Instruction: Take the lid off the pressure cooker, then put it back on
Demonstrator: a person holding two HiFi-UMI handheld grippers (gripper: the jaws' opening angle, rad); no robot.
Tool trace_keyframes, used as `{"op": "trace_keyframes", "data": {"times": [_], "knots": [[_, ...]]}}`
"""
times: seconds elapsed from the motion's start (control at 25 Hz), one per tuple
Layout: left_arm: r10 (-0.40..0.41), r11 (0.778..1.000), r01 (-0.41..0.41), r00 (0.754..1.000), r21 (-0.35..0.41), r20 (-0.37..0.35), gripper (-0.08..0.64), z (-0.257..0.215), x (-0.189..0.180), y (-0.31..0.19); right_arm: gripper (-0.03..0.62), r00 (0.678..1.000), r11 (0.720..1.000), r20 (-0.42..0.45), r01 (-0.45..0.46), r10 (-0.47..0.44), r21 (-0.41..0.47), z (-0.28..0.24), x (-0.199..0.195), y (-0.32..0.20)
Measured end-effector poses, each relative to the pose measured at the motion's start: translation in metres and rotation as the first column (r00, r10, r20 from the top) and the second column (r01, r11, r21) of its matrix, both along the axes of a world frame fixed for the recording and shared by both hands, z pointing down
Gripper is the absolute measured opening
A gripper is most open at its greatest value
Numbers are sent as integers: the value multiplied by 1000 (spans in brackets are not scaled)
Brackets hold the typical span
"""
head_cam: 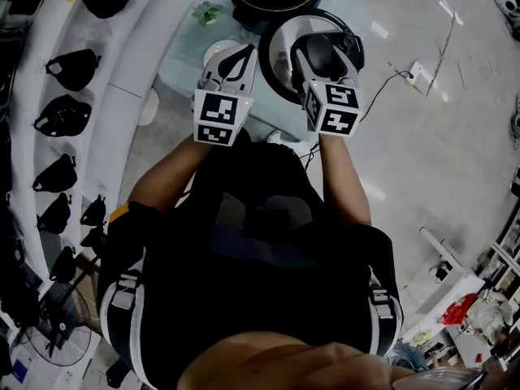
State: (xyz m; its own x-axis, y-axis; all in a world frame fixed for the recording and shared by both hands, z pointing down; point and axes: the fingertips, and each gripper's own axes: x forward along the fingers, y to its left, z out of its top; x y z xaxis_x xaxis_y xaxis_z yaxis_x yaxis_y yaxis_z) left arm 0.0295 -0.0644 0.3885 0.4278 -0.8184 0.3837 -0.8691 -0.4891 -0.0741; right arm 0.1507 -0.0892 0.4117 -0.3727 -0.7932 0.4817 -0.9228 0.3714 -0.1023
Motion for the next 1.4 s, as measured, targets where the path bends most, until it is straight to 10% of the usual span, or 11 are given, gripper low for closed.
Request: {"op": "trace_keyframes", "data": {"times": [0.52,1.4], "knots": [[163,986,-163,986,28,-15,8,-10,-69,-114,290,979,980,-58,-196,194,-22,-14,-56,-98],[304,949,-308,951,-68,-65,8,34,-130,-232,291,862,856,-157,-501,482,-125,25,-111,-241]]}}
